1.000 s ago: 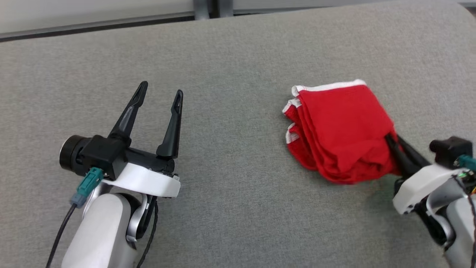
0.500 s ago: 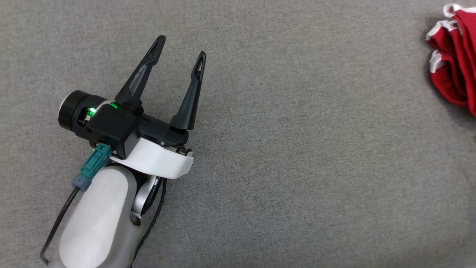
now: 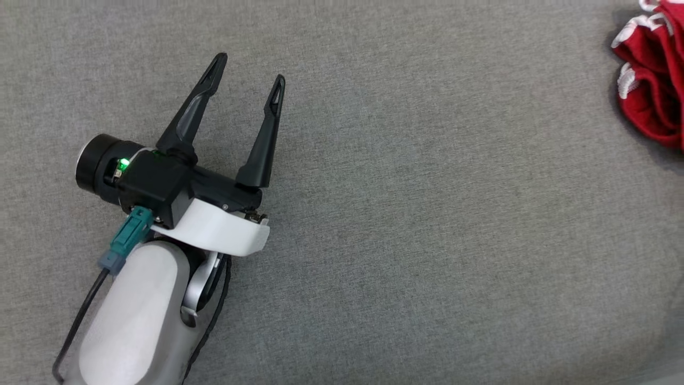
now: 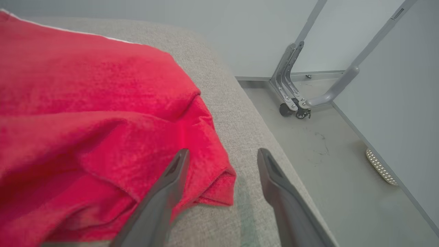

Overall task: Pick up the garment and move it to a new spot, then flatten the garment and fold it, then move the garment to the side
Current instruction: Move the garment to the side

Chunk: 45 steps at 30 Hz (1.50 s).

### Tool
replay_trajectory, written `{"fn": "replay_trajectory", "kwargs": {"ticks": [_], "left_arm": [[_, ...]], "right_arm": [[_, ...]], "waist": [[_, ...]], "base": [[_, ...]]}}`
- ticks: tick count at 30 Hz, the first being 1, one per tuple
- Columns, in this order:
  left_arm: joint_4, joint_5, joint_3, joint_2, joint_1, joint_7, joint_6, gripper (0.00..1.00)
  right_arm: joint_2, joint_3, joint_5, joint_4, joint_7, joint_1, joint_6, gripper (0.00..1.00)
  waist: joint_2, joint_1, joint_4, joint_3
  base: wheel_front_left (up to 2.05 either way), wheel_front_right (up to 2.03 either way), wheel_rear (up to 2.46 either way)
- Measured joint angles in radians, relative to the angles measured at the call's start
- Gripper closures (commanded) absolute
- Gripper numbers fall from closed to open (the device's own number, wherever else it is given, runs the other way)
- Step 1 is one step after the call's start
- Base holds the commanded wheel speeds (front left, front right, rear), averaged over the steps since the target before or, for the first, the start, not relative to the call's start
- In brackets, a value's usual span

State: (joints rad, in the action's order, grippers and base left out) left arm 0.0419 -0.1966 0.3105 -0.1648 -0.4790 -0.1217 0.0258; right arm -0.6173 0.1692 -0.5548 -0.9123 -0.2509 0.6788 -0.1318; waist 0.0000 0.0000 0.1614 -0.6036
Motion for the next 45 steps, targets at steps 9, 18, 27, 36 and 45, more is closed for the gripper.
{"fn": "replay_trajectory", "kwargs": {"ticks": [9, 18, 27, 36, 45], "left_arm": [[-0.021, -0.043, -0.043, -0.011, 0.102, -0.021, -0.036, 0.0], [-0.039, -0.099, -0.077, 0.004, 0.204, -0.043, -0.07, 0.0], [-0.081, -0.139, -0.117, 0.012, 0.285, -0.081, -0.099, 0.0], [-0.121, -0.166, -0.152, -0.006, 0.379, -0.103, -0.109, 0.0], [-0.142, -0.174, -0.126, -0.038, 0.464, -0.072, -0.087, 0.0]], "right_arm": [[0.121, -0.193, 0.059, 0.326, -0.01, -0.263, 0.0, 0.0], [0.313, -0.233, 0.198, 0.646, -0.01, -0.448, 0.0, 0.0], [0.409, -0.207, 0.309, 0.838, 0.087, -0.517, 0.0, 0.0], [0.448, -0.218, 0.329, 0.92, 0.165, -0.631, 0.0, 0.0], [0.487, -0.253, 0.342, 0.984, 0.231, -0.8, 0.0, 0.0]], "waist": [[0.0, 0.0, 0.027, 0.121], [0.0, 0.0, -0.011, 0.242], [0.0, 0.0, -0.129, 0.319], [0.0, 0.0, -0.223, 0.438], [0.0, 0.0, -0.244, 0.568]], "base": [[0.0, 0.0, 0.0], [0.0, 0.0, 0.0], [0.0, 0.0, 0.0], [0.0, 0.0, 0.0], [0.0, 0.0, 0.0]]}}
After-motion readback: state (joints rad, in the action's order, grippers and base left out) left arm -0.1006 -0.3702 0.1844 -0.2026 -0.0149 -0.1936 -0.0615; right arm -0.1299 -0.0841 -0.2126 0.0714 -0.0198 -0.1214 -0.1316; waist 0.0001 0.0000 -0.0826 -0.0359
